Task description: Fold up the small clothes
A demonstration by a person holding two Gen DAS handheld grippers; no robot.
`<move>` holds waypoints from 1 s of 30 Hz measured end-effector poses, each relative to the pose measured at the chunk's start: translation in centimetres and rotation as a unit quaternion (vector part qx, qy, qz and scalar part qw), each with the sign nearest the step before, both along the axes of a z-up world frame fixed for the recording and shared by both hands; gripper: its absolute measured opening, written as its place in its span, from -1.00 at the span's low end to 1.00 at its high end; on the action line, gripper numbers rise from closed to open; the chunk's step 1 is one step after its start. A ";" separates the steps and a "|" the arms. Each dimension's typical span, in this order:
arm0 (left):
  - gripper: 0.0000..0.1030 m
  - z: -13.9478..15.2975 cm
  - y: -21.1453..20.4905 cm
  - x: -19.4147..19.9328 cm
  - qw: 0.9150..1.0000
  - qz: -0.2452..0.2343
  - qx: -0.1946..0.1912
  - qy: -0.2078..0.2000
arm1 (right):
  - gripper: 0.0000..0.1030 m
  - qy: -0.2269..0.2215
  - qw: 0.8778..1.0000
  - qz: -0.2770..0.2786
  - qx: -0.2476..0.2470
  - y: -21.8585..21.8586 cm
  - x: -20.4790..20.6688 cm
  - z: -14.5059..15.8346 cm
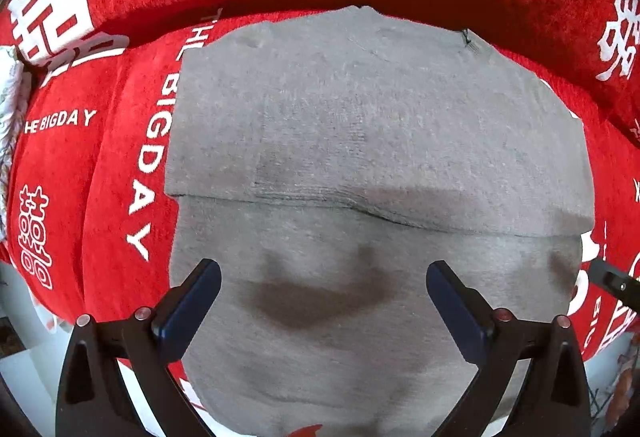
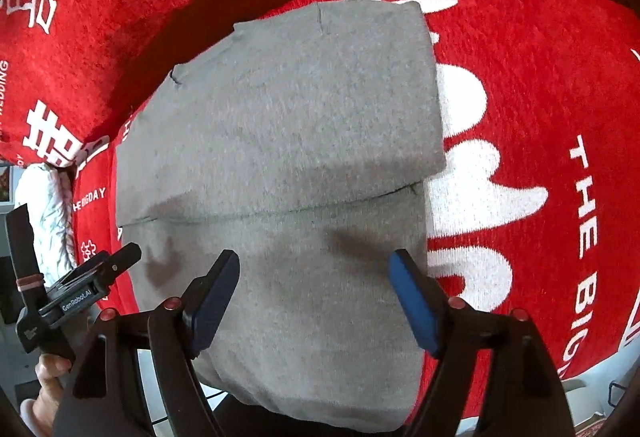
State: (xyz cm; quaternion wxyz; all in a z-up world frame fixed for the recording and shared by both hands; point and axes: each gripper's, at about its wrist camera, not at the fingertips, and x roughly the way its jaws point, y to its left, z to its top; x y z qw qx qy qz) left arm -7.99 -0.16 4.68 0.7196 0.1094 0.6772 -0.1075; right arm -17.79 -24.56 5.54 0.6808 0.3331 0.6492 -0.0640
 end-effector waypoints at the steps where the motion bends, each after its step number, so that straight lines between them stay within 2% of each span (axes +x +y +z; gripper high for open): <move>1: 1.00 -0.1 0.0 0.0 1.000 0.000 0.001 0.000 | 0.56 0.001 1.000 0.002 0.002 0.0 -0.1 0.0; 6: 1.00 -0.4 -0.3 -0.5 1.000 0.003 0.014 0.005 | 0.56 0.000 1.000 0.009 0.010 0.0 -0.4 -0.1; 18: 1.00 -1.6 0.1 -3.0 0.999 0.021 0.000 0.026 | 0.56 0.011 0.999 0.010 0.042 -0.6 -1.9 -2.0; 30: 1.00 -2.8 2.6 -6.1 0.999 -0.001 0.014 0.042 | 0.56 0.019 0.996 -0.014 0.082 1.1 -5.2 -3.0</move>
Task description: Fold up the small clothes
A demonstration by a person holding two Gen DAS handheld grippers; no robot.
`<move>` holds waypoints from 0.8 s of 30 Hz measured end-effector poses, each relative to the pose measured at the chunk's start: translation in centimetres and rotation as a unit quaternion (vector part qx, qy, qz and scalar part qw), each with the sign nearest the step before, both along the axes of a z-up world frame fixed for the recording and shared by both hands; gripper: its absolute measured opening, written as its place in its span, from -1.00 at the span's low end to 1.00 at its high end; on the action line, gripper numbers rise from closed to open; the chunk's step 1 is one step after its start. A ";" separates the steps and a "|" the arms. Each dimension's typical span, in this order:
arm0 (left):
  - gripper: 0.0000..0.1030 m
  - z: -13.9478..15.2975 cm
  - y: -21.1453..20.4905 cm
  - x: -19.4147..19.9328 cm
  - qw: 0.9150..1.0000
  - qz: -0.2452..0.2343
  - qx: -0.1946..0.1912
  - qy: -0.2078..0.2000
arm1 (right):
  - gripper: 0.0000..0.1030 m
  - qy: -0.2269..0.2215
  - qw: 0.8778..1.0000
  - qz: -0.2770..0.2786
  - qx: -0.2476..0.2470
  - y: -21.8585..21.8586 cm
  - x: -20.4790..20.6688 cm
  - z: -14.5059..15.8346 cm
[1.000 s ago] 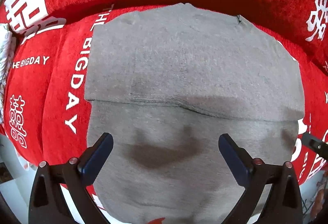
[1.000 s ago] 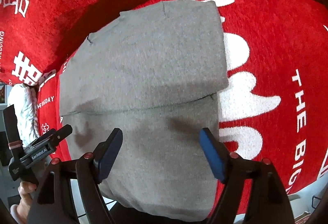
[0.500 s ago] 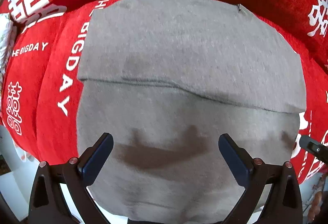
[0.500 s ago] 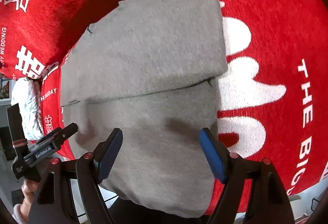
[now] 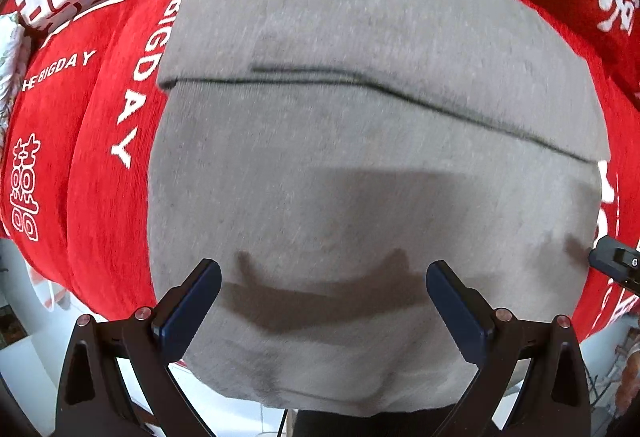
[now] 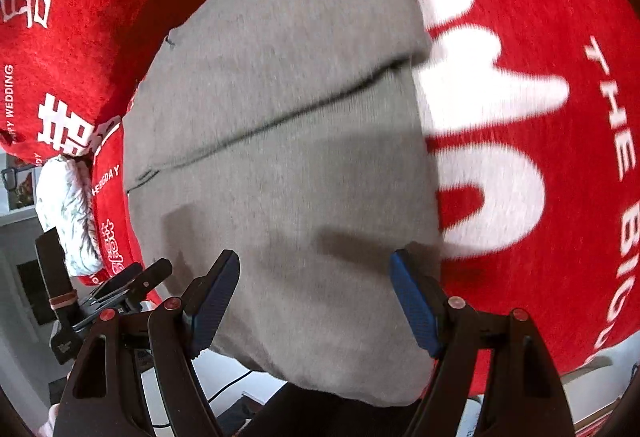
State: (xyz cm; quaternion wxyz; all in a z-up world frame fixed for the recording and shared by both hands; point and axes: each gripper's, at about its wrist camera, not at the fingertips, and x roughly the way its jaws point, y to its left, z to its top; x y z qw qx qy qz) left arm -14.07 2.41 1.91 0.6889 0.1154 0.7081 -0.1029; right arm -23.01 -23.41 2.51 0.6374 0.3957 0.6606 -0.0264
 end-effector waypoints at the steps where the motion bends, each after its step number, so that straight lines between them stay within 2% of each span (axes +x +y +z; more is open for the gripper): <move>1: 1.00 -0.1 0.3 -0.3 1.000 -0.001 -0.001 0.000 | 0.56 0.001 1.000 -0.001 0.001 0.4 -0.4 0.0; 8: 1.00 0.0 3.1 -2.6 1.000 -0.004 -0.015 0.002 | 0.56 0.006 1.000 -0.011 0.011 3.2 -2.8 0.1; 14: 1.00 0.4 7.2 -5.3 1.000 -0.007 -0.026 0.000 | 0.56 0.005 1.000 -0.008 0.020 5.4 -5.2 0.4; 18: 1.00 -0.2 10.8 -7.6 0.999 -0.002 -0.033 0.018 | 0.56 0.016 0.999 0.002 0.038 6.6 -8.0 -0.1; 21: 1.00 -1.4 13.1 -9.3 0.999 0.005 -0.034 0.041 | 0.56 0.046 0.997 0.018 0.057 7.9 -10.8 -1.3; 24: 1.00 -3.1 15.0 -10.6 0.997 0.012 -0.039 0.071 | 0.56 0.074 0.995 0.024 0.056 8.8 -13.0 -2.8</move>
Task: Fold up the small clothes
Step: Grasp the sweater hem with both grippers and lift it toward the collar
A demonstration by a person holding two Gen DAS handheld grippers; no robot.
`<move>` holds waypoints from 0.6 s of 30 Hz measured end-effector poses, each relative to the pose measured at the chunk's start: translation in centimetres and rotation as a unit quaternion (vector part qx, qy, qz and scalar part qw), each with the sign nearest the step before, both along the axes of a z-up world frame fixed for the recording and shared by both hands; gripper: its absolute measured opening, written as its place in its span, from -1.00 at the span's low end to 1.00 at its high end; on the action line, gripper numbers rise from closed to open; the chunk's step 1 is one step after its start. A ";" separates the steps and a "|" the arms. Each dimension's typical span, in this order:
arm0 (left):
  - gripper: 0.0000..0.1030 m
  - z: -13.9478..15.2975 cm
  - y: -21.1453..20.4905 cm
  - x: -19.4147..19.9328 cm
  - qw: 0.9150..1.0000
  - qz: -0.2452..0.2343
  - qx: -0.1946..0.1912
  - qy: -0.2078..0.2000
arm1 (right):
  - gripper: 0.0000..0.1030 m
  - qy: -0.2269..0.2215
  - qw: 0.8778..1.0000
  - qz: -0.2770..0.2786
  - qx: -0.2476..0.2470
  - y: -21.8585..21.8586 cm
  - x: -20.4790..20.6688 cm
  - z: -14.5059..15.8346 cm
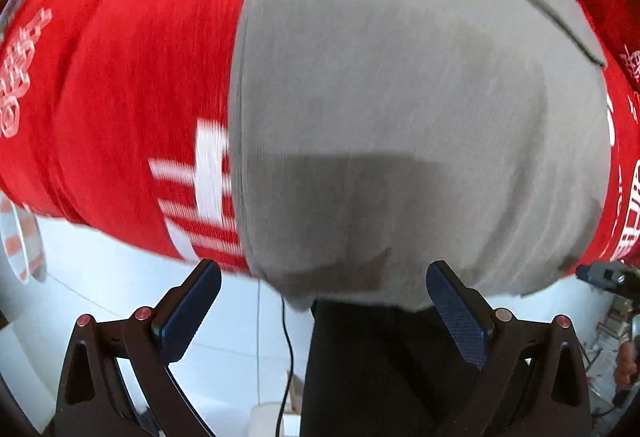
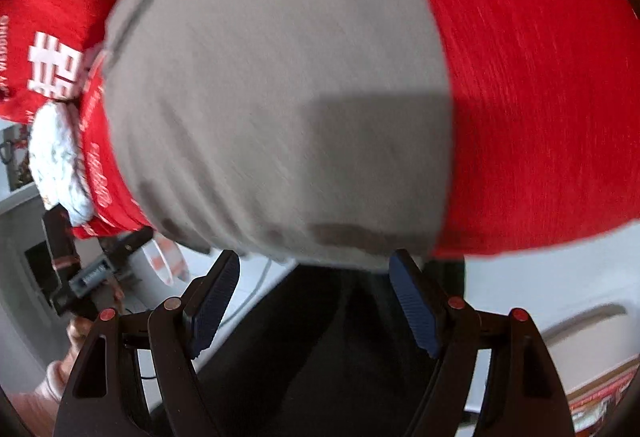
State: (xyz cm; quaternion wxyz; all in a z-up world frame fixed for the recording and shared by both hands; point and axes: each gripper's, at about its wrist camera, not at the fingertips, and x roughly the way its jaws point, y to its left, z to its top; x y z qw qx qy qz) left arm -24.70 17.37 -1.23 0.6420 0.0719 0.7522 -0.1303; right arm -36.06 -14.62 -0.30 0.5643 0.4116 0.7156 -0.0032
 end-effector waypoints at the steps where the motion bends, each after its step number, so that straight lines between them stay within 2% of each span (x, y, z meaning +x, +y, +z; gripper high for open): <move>1: 1.00 -0.6 0.3 -0.6 1.000 0.000 0.000 0.008 | 0.56 0.010 1.000 0.000 -0.004 0.3 -0.7 -0.6; 5: 1.00 -2.9 0.7 -1.9 1.000 0.003 -0.003 0.029 | 0.56 0.031 0.999 -0.006 -0.013 1.1 -2.5 -3.1; 12: 1.00 -4.7 0.4 -2.7 0.999 0.017 -0.027 0.042 | 0.56 0.019 0.999 -0.024 -0.026 1.3 -2.9 -4.9; 13: 0.98 -4.8 0.3 -3.0 0.999 0.018 -0.029 0.042 | 0.55 0.019 0.999 -0.033 -0.022 1.2 -3.0 -5.0; 14: 0.87 -4.9 0.6 -3.1 0.998 0.020 -0.036 0.046 | 0.53 0.020 0.999 -0.043 -0.017 1.2 -3.1 -5.1; 15: 0.74 -5.0 0.9 -2.9 0.998 0.022 -0.043 0.051 | 0.26 0.017 0.999 -0.050 -0.011 1.1 -3.1 -5.2; 16: 0.67 -4.9 0.9 -2.6 0.997 0.025 -0.048 0.056 | -0.16 0.015 0.998 -0.057 -0.001 1.1 -3.2 -5.0; 17: 0.50 -4.7 1.0 -2.6 0.997 0.025 -0.051 0.056 | -0.41 0.013 0.998 -0.061 0.005 1.1 -3.4 -4.9; 18: 0.27 -4.5 0.5 -2.6 0.997 0.023 -0.054 0.056 | -0.77 0.007 0.998 -0.068 0.016 1.2 -3.5 -4.6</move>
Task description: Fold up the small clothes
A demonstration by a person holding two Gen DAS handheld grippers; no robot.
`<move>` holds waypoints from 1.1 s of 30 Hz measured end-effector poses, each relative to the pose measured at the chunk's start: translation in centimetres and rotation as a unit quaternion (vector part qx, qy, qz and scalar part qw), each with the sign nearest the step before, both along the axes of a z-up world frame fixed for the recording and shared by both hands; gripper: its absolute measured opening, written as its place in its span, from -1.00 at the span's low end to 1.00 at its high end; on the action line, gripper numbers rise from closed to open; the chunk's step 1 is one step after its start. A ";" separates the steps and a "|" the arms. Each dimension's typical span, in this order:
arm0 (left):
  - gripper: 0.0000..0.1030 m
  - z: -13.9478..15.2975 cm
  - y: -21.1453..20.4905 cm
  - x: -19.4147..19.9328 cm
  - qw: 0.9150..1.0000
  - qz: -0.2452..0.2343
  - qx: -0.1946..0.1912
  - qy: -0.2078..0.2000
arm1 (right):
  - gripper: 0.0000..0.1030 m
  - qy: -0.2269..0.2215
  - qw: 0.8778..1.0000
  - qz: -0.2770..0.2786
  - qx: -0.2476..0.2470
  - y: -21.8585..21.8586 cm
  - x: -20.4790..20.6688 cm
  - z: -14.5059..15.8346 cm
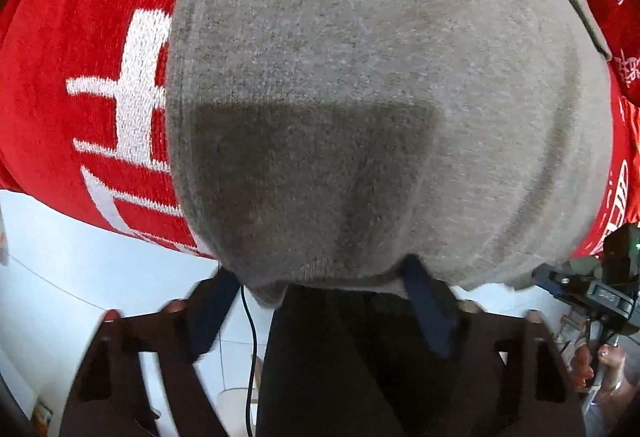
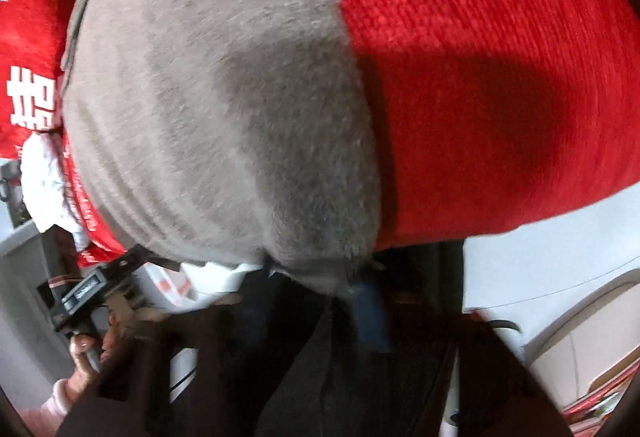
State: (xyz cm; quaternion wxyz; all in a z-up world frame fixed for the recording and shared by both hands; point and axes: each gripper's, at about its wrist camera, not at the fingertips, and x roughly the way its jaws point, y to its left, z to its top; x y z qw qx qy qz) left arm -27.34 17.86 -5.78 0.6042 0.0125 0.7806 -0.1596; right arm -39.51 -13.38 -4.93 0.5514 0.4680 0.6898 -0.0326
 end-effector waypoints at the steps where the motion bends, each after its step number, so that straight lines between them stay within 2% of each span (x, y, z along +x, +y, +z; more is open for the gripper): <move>1: 0.12 0.2 -0.2 -0.1 1.000 -0.004 -0.004 -0.001 | -0.77 -0.007 1.000 -0.006 0.011 0.2 -0.2 0.4; 3: -0.66 0.9 -0.1 -0.3 1.000 -0.011 -0.023 0.005 | -0.77 -0.022 0.999 -0.001 0.024 0.5 0.2 1.2; 8: -0.67 4.6 0.6 1.1 0.994 0.009 -0.102 0.028 | -0.77 -0.091 0.993 -0.012 0.075 0.6 2.9 5.5; 12: -0.68 9.0 0.3 5.0 0.989 0.020 -0.148 -0.011 | -0.77 -0.156 0.983 -0.043 0.082 -2.0 6.2 9.2; 16: -0.68 10.7 -0.5 10.8 0.983 0.039 -0.167 -0.070 | -0.77 -0.197 0.975 -0.068 0.075 -4.5 11.3 10.7; 20: -0.68 11.6 -2.4 16.5 0.979 0.045 -0.158 -0.123 | -0.77 -0.198 0.975 -0.079 0.057 -6.7 15.7 10.3; 24: -0.67 10.8 -4.3 19.9 0.979 0.024 -0.102 -0.174 | -0.76 -0.172 0.977 -0.116 0.048 -9.2 17.9 8.6; 27: -0.66 10.5 -5.2 20.3 0.981 0.005 -0.069 -0.184 | -0.69 -0.153 0.980 -0.117 0.043 -9.8 19.0 7.6; 28: -0.61 10.5 -5.4 20.4 0.982 0.001 -0.063 -0.180 | -0.69 -0.148 0.982 -0.112 0.040 -10.0 19.1 7.5; 29: -0.13 10.5 -5.9 20.4 0.982 -0.004 -0.059 -0.177 | -0.69 -0.144 0.983 -0.107 0.039 -10.0 19.3 7.5; 30: 0.63 10.5 -6.0 20.1 0.982 -0.012 -0.052 -0.181 | -0.69 -0.141 0.984 -0.103 0.038 -10.2 19.2 7.3; 31: 0.85 10.6 -6.5 19.5 0.980 -0.014 -0.044 -0.191 | -0.66 -0.136 0.985 -0.099 0.033 -10.1 19.5 7.2; 32: 0.91 11.0 -6.1 18.8 0.978 -0.023 -0.039 -0.203 | -0.61 -0.133 0.986 -0.097 0.026 -10.3 19.6 7.2; 33: 0.91 11.1 -6.1 18.4 0.977 -0.039 -0.038 -0.206 | -0.48 -0.129 0.987 -0.094 0.015 -10.6 19.6 7.3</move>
